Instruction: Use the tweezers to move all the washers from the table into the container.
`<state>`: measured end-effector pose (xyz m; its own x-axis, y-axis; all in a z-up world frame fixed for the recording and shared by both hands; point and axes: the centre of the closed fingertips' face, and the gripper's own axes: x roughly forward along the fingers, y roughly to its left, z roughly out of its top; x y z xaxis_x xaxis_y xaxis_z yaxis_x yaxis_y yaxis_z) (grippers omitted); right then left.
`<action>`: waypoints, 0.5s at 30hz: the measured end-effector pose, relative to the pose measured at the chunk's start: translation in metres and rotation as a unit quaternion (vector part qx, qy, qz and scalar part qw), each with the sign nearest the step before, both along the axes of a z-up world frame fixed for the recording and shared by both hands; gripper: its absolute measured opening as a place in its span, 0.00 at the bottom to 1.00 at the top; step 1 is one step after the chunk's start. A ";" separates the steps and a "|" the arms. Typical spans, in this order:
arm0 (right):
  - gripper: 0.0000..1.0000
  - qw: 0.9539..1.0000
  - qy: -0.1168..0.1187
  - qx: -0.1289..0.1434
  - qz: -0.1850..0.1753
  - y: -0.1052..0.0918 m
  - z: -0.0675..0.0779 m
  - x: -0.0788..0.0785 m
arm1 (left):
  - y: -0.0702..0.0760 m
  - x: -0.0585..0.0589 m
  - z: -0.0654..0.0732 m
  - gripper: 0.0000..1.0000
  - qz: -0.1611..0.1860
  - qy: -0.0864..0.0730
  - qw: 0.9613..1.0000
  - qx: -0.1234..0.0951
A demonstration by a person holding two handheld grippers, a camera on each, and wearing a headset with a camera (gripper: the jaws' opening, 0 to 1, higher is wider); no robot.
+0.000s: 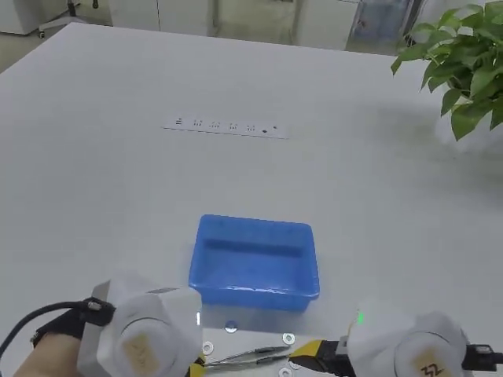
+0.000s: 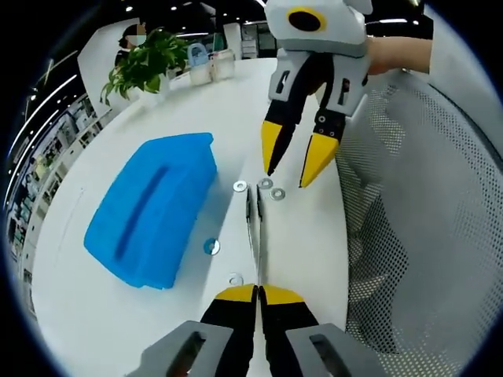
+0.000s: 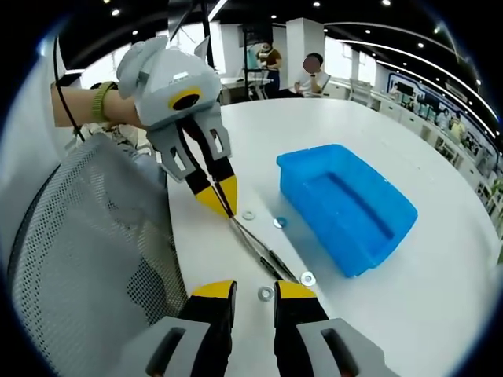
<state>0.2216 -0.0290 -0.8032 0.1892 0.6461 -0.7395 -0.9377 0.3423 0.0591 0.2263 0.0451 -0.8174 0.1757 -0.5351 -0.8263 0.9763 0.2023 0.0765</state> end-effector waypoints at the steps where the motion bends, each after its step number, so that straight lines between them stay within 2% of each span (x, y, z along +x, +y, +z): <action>1: 0.16 1.000 0.001 -0.002 0.001 0.000 -0.001 0.000 | -0.001 -0.001 0.004 0.00 -0.001 -0.001 1.000 -0.003; 5: 0.16 1.000 -0.002 -0.008 0.005 -0.001 -0.002 0.000 | -0.004 -0.002 0.025 0.00 -0.003 -0.010 1.000 -0.023; 9: 0.16 1.000 -0.008 -0.006 0.003 -0.001 -0.001 0.003 | -0.009 -0.001 0.052 0.00 0.003 -0.023 0.998 -0.054; 11: 0.16 1.000 -0.016 -0.006 0.001 -0.001 0.000 0.006 | -0.012 -0.001 0.065 0.00 0.003 -0.031 0.998 -0.063; 15: 0.15 1.000 -0.025 0.006 0.007 0.005 0.005 0.010 | -0.019 -0.004 0.081 0.00 -0.009 -0.042 0.997 -0.068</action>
